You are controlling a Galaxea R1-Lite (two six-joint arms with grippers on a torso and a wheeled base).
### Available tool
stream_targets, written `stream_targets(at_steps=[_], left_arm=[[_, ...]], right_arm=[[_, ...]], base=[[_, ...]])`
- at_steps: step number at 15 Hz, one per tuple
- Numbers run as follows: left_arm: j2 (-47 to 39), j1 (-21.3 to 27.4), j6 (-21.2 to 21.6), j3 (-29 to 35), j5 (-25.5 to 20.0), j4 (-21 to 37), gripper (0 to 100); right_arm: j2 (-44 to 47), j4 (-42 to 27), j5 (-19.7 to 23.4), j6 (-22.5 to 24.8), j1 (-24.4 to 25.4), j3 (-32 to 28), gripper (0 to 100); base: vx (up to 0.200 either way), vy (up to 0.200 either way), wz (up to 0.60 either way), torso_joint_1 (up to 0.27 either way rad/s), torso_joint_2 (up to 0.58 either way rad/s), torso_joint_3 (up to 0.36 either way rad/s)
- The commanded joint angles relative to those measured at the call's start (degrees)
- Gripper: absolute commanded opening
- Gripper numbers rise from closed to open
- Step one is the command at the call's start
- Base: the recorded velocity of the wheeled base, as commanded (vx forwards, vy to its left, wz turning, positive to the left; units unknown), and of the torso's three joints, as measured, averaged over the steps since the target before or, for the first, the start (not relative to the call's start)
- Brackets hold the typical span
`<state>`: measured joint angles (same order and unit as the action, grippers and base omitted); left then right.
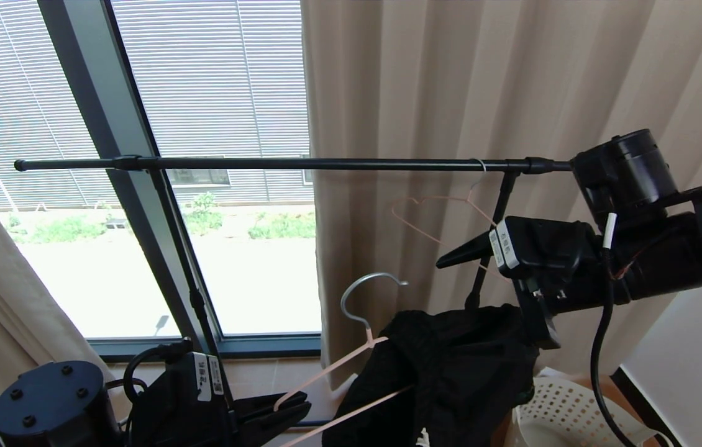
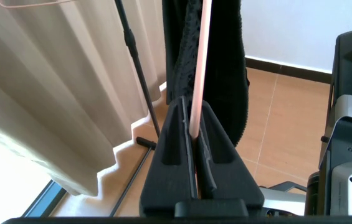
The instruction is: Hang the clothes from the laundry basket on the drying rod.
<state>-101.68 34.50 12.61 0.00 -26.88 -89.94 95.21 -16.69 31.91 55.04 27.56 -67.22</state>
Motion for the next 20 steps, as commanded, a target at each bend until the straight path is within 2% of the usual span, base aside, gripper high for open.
stream_targets(at_steps=[1, 8, 15, 20], left_arm=[[0.4, 0.0, 0.0, 0.0, 0.0, -0.1, 0], [0.7, 0.0, -0.1, 0.0, 0.0, -0.1, 0], [0.6, -0.1, 0.1, 0.0, 0.0, -0.1, 0], [0.4, -0.2, 0.3, 0.0, 0.0, -0.1, 0]], right_arm=[[1.8, 0.2, 0.1, -0.5, 2.1, 0.1, 100], [4.5, 0.3, -0.3, -1.6, 6.0, -0.1, 100], [3.6, 0.2, -0.5, -1.6, 6.2, -0.1, 100], [2.8, 0.1, -2.4, -1.6, 6.9, -0.2, 100]], base=[[0.0, 0.0, 0.0, 0.0, 0.0, 0.0], [0.0, 0.0, 0.0, 0.0, 0.0, 0.0], [0.0, 0.0, 0.0, 0.0, 0.0, 0.0], [0.0, 0.0, 0.0, 0.0, 0.0, 0.0]])
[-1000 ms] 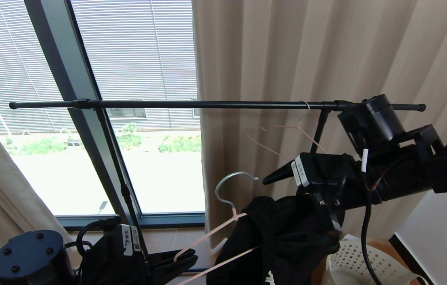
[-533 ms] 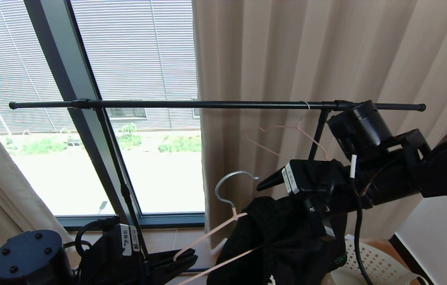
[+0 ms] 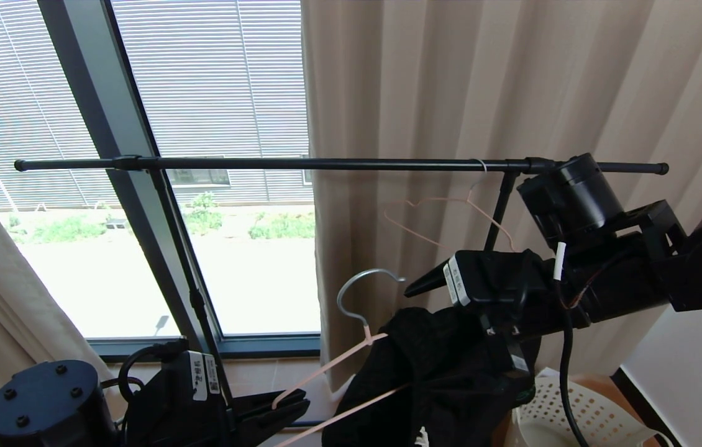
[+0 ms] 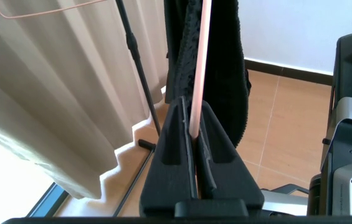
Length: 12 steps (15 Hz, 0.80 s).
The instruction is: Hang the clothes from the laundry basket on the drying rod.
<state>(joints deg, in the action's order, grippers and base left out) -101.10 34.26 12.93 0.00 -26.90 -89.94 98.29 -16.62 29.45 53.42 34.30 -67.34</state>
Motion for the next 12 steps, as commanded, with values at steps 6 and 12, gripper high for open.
stream_targets(at_steps=[6, 12], left_arm=[[-0.2, -0.3, 0.8, 0.0, 0.1, -0.1, 0], [-1.2, -0.9, 0.8, 0.0, 0.1, -0.1, 0]], right_arm=[[-0.2, 0.0, -2.0, 0.0, 0.1, 0.1, 0], [-0.2, 0.1, -2.1, 0.1, 0.1, 0.2, 0]], base=[[0.0, 0.0, 0.0, 0.0, 0.0, 0.0], [0.0, 0.0, 0.0, 0.0, 0.0, 0.0]])
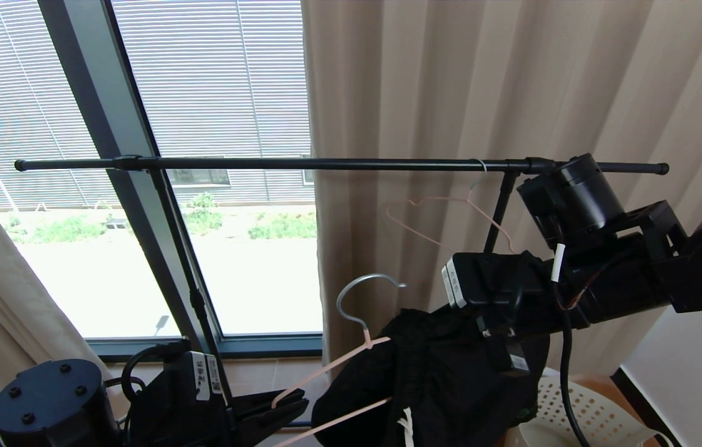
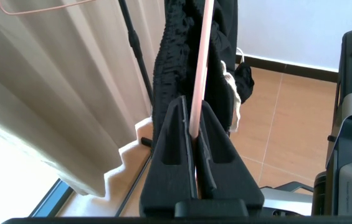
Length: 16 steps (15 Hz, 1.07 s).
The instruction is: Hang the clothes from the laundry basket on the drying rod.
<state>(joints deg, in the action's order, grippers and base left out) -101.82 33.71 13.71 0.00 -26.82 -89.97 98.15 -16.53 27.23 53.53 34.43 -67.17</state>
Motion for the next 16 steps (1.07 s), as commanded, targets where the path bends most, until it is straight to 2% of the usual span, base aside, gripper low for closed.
stream_targets(at_steps=[1, 11, 12, 16], left_arm=[[-0.5, -0.5, 0.0, 0.0, 0.0, 0.0, 0], [-0.6, -1.4, 0.7, 0.0, 0.0, 0.0, 0], [-0.6, -1.4, 0.7, 0.0, 0.0, 0.0, 100], [-0.3, -1.9, 0.1, 0.0, 0.0, 0.0, 100]], right_arm=[[-0.1, 0.0, 0.0, 0.0, 0.0, 0.1, 0], [-0.1, 0.1, -0.7, -0.1, 0.0, 0.2, 0], [-0.1, 0.1, -0.7, -0.1, 0.0, 0.1, 0], [-0.2, 0.1, -0.7, -0.1, 0.0, 0.0, 0]], base=[[0.0, 0.0, 0.0, 0.0, 0.0, 0.0], [0.0, 0.0, 0.0, 0.0, 0.0, 0.0], [0.0, 0.0, 0.0, 0.0, 0.0, 0.0], [0.0, 0.0, 0.0, 0.0, 0.0, 0.0]])
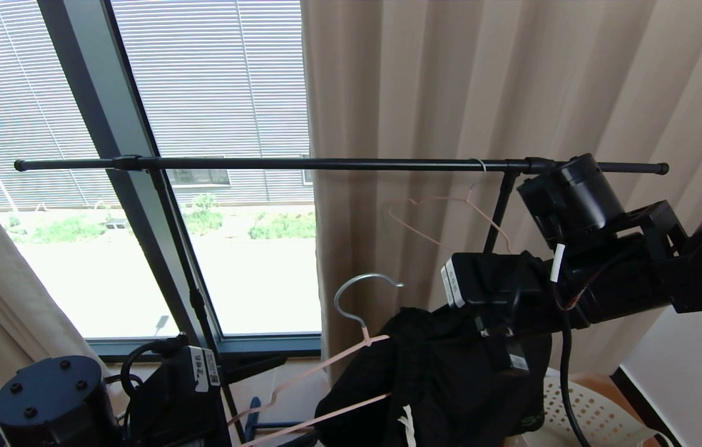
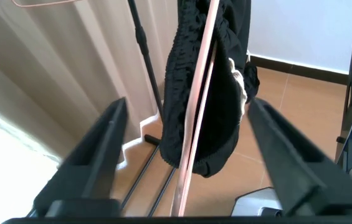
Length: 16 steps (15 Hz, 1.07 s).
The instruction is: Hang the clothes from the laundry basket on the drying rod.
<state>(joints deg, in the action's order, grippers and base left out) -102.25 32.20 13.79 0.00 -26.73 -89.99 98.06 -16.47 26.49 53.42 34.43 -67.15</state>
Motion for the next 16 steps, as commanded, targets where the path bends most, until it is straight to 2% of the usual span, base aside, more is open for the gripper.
stream_targets(at_steps=[1, 2, 4, 5, 6, 7, 8, 9, 10, 11, 12, 13, 15, 16], left_arm=[[0.3, -1.0, 0.0, 0.0, -0.1, 0.0, 100], [0.7, -2.1, -0.1, 0.0, -0.2, 0.0, 100], [2.9, -5.6, -0.1, 0.0, -1.2, 0.0, 100], [5.0, -8.5, -1.2, 0.0, -5.1, 0.0, 100], [5.8, -9.4, -1.9, 0.0, -6.3, 0.0, 100], [7.1, -10.9, -4.3, 0.0, -7.0, 0.0, 100], [7.7, -11.7, -9.0, 0.4, -7.0, 0.0, 100], [7.8, -12.7, -16.0, 2.4, -6.9, 0.0, 100], [7.7, -13.1, -19.8, 3.8, -6.9, 0.0, 100], [6.9, -13.2, -22.2, 5.0, -6.9, 0.0, 100], [6.5, -13.2, -22.4, 6.2, -6.9, 0.0, 100], [6.6, -12.9, -22.4, 8.0, -6.9, 2.2, 100], [7.3, -12.5, -22.4, 12.8, -4.6, 15.6, 100], [7.2, -12.4, -22.4, 13.0, -4.5, 16.0, 100]], right_arm=[[-0.2, 0.0, 0.0, 0.0, 0.0, 0.0, 0], [-0.5, 0.1, -0.4, 0.0, -0.1, -0.2, 0], [-1.1, 1.7, -3.9, -1.2, -0.8, -1.2, 0], [-1.3, 3.0, -5.9, -2.4, -1.4, -1.4, 0], [-1.4, 3.4, -6.5, -2.5, -1.5, -1.5, 0], [-1.4, 3.9, -7.8, -2.8, -1.4, -1.9, 0], [-1.3, 4.2, -10.1, -3.2, -1.3, -2.6, 0], [-1.3, 4.2, -12.6, -3.6, -1.1, -3.3, 0], [-1.3, 4.2, -14.2, -3.7, -1.1, -3.6, 0], [-1.3, 4.3, -16.1, -4.3, -1.0, -4.0, 0], [-1.6, 4.3, -18.5, -4.8, -1.0, -4.3, 0], [-2.0, 5.1, -21.6, -4.9, -0.5, -4.3, 0], [-2.1, 7.5, -26.4, -6.0, 0.5, -4.3, 0], [-2.1, 7.6, -26.5, -6.1, 0.5, -4.3, 0]], base=[[0.0, 0.0, 0.0, 0.0, 0.0, 0.0], [0.0, 0.0, 0.0, 0.0, 0.0, 0.0], [0.0, 0.0, 0.0, 0.0, 0.0, 0.0], [0.0, 0.0, 0.0, 0.0, 0.0, 0.0], [0.0, 0.0, 0.0, 0.0, 0.0, 0.0], [0.0, 0.0, 0.0, 0.0, 0.0, 0.0], [0.0, 0.0, 0.0, 0.0, 0.0, 0.0], [0.0, 0.0, 0.0, 0.0, 0.0, 0.0], [0.0, 0.0, 0.0, 0.0, 0.0, 0.0], [0.0, 0.0, 0.0, 0.0, 0.0, 0.0], [0.0, 0.0, 0.0, 0.0, 0.0, 0.0], [0.0, 0.0, 0.0, 0.0, 0.0, 0.0], [0.0, 0.0, 0.0, 0.0, 0.0, 0.0], [0.0, 0.0, 0.0, 0.0, 0.0, 0.0]])
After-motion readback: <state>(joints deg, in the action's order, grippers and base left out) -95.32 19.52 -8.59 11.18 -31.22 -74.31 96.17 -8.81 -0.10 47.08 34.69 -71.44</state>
